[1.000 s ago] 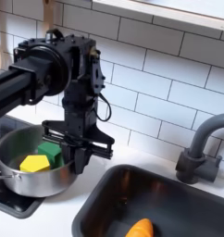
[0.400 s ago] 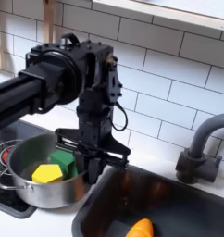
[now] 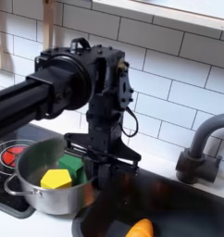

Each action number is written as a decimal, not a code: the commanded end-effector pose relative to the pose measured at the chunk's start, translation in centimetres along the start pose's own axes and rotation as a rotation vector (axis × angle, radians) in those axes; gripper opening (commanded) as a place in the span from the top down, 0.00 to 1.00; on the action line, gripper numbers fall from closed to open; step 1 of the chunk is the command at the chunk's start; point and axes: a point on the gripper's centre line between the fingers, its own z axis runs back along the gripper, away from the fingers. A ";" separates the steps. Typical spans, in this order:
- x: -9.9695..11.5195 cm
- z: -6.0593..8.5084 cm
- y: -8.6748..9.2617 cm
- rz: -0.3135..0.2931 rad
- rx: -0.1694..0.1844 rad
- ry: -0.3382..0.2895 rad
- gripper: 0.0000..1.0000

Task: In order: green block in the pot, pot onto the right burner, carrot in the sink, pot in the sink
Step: 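Put the pot in the sink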

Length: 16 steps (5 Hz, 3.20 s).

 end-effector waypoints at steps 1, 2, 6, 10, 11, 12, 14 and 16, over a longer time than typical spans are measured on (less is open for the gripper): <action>0.5 0.1 -3.0 -0.039 -0.020 -0.009 1.00; 0.4 -0.1 -4.0 -0.055 -0.026 -0.003 1.00; -0.4 0.0 -7.2 -0.151 -0.068 0.003 1.00; -2.6 -0.8 -10.5 -0.278 -0.086 0.042 1.00; -2.6 -0.5 -9.8 -0.255 -0.078 0.047 0.00; -2.4 -0.2 -9.6 -0.253 -0.085 0.032 0.00; -2.5 0.0 -9.4 -0.254 -0.082 0.030 0.00; -2.0 1.1 -7.5 -0.185 -0.078 0.013 0.00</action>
